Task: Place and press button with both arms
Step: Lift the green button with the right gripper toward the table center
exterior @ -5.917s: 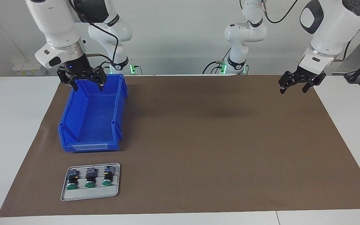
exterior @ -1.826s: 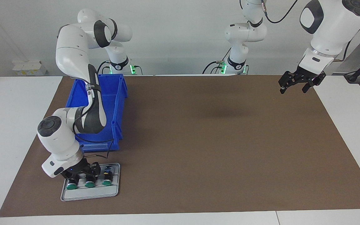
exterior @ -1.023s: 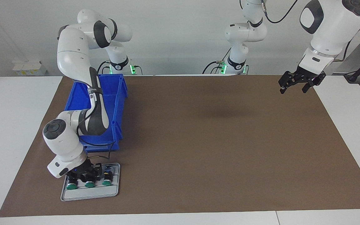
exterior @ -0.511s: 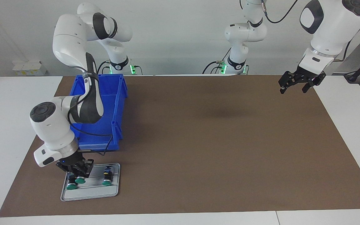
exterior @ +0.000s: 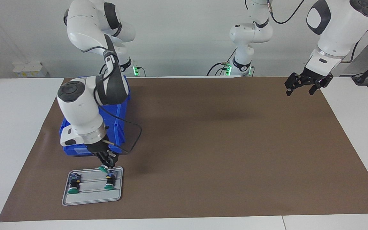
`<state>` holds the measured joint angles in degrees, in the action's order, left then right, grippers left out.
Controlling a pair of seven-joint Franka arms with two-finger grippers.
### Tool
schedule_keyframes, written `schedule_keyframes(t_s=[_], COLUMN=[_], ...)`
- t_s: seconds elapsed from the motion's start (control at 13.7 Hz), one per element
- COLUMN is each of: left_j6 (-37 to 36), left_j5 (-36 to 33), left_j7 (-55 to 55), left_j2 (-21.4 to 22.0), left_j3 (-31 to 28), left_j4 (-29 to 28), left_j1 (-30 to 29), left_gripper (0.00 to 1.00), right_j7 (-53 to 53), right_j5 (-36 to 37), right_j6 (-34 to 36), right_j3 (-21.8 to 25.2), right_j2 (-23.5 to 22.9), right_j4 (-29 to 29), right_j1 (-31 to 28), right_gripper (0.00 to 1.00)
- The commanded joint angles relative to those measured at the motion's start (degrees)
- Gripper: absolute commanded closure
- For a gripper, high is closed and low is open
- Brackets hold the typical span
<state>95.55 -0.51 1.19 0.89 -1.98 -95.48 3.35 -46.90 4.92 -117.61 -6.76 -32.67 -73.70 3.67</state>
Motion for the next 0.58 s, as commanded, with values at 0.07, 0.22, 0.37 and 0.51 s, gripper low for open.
schedule_keyframes(t_s=[0.07, 0.22, 0.37, 0.51], left_j6=[-0.11, -0.11, -0.11, -0.11], left_j5=[-0.72, -0.72, -0.72, -0.72], left_j7=[-0.57, -0.57, -0.57, -0.57], left_j2=[1.65, 1.65, 1.65, 1.65], left_j3=[0.49, 0.49, 0.49, 0.49], left_j4=[-1.64, -1.64, -1.64, -1.64], left_j1=[-0.62, -0.54, -0.54, -0.54], left_gripper=[0.00, 0.00, 0.00, 0.00], right_j7=[-22.73, -35.39, -43.59, -52.63], right_j5=[5.08, 6.33, 6.86, 7.48], right_j6=[0.02, 0.19, 0.72, 2.47], right_j3=[0.17, 0.08, 0.17, 0.25], right_j2=[1.29, 1.64, 1.73, 1.82], right_j4=[-1.36, -1.36, -1.36, -0.92], right_j1=[6.33, 10.38, 13.81, 18.11], right_gripper=[1.00, 1.00, 1.00, 1.00])
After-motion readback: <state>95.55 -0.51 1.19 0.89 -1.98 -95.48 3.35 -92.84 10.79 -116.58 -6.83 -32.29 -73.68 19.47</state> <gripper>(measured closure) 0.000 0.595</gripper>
